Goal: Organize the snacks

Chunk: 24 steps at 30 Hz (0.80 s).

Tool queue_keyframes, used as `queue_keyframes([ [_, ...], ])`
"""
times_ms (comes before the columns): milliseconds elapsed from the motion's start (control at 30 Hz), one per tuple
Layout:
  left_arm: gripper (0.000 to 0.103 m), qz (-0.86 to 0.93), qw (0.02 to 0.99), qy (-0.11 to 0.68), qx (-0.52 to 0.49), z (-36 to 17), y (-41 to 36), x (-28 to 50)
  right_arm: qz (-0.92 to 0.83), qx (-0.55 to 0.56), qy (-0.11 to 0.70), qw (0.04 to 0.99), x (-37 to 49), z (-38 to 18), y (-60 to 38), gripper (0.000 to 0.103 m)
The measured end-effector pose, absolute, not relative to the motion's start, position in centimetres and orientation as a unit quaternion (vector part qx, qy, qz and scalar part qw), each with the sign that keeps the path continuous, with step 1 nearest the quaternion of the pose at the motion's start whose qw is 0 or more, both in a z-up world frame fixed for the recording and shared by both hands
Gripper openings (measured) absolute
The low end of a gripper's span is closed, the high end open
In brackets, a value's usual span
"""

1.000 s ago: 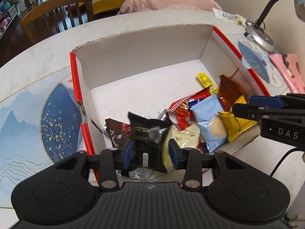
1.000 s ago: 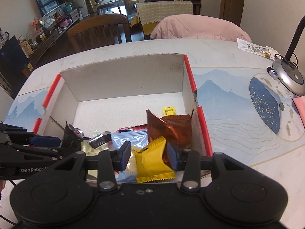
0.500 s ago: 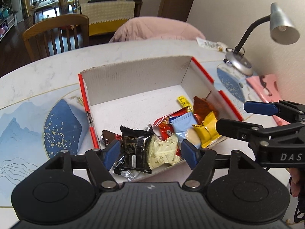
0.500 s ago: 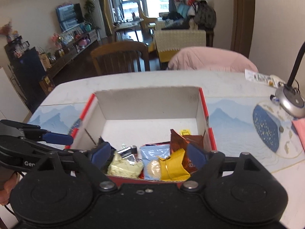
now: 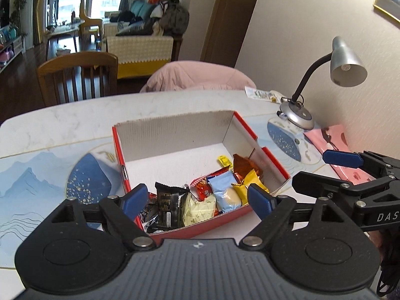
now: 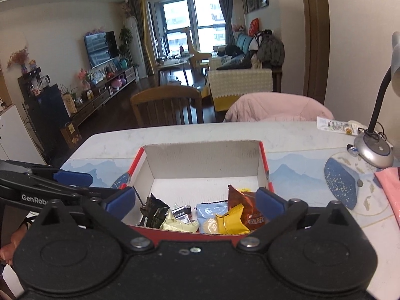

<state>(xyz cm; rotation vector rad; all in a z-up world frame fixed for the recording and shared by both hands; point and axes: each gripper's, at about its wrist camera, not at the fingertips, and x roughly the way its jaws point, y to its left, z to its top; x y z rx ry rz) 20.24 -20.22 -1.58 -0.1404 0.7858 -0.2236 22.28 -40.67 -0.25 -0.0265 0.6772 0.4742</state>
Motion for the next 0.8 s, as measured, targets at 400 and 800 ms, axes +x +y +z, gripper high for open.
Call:
queue_keyframes([
  [400, 0.098, -0.114, 0.925, 0.357, -0.067, -0.3, -20.7, 17.5, 0.227, 0.018, 0.299, 0.927, 20.4, 0.6, -42.3, 0.103],
  [800, 0.098, -0.099, 0.927, 0.356, -0.06, 0.0, -21.0, 16.6, 0.225, 0.026, 0.3, 0.927, 20.0, 0.4, -42.8, 0.103],
])
